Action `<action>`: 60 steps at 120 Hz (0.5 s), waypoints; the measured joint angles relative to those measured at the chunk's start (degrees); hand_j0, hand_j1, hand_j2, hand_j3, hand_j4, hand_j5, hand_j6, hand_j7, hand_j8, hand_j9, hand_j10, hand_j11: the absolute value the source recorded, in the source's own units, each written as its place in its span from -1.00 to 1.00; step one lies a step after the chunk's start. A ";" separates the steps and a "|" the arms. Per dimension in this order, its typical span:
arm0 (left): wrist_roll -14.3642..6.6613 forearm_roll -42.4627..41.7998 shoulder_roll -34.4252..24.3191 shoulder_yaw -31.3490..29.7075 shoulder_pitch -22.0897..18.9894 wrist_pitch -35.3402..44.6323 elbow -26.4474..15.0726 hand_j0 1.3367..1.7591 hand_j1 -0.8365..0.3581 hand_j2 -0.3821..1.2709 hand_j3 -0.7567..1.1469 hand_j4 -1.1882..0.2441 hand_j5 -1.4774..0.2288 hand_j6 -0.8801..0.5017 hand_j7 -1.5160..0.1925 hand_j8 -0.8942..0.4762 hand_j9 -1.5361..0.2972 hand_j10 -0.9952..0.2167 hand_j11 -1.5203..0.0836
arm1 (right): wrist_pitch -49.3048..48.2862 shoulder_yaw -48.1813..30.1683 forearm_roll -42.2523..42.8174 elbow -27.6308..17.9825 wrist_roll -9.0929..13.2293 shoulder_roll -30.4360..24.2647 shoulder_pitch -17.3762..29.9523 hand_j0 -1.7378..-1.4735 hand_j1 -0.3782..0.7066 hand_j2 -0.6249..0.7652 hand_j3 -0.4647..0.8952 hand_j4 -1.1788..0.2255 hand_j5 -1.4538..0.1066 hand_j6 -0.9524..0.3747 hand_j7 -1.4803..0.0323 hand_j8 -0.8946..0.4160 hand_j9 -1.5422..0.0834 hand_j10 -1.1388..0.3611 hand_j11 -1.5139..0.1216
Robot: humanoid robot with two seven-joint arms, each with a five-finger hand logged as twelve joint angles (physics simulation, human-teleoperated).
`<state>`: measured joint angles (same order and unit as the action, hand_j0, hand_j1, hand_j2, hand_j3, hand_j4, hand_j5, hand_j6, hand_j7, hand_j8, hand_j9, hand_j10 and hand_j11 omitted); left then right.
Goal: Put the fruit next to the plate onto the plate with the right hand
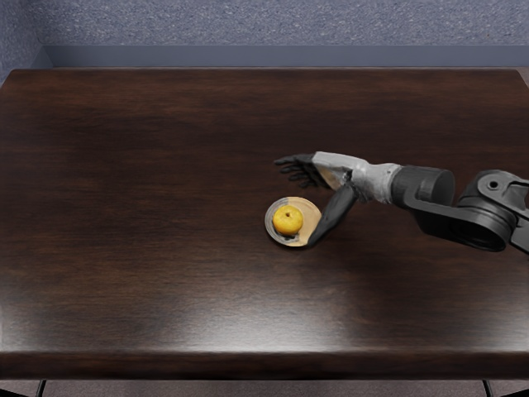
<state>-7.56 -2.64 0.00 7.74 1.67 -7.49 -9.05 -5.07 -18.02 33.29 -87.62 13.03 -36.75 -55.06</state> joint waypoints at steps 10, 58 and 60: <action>0.00 0.00 0.00 0.00 0.00 -0.02 0.00 0.52 0.98 -0.54 -0.21 0.66 0.73 0.27 0.77 0.30 0.67 0.64 0.89 | -3.98 -2.54 -2.30 0.04 -0.52 -1.97 0.43 -0.40 -0.79 -0.11 -0.32 0.58 0.75 0.33 0.84 0.26 0.78 0.42 0.74; 0.00 0.00 0.00 0.01 0.00 -0.01 0.00 0.52 0.98 -0.54 -0.21 0.66 0.73 0.27 0.77 0.30 0.67 0.64 0.89 | -28.66 -7.41 -20.58 12.92 -1.35 -14.87 1.60 -0.40 -0.93 -0.10 -0.32 0.66 0.85 0.42 0.94 0.35 0.88 0.50 0.84; 0.00 0.00 0.00 0.01 0.00 -0.01 0.00 0.52 0.98 -0.54 -0.21 0.66 0.73 0.27 0.77 0.30 0.67 0.64 0.89 | -28.85 -7.43 -20.98 13.76 -1.35 -15.12 1.63 -0.40 -0.93 -0.10 -0.32 0.66 0.85 0.42 0.94 0.35 0.88 0.51 0.84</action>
<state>-7.55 -2.63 0.00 7.75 1.67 -7.50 -9.05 -33.92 -25.45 12.31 -73.87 11.68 -51.87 -53.43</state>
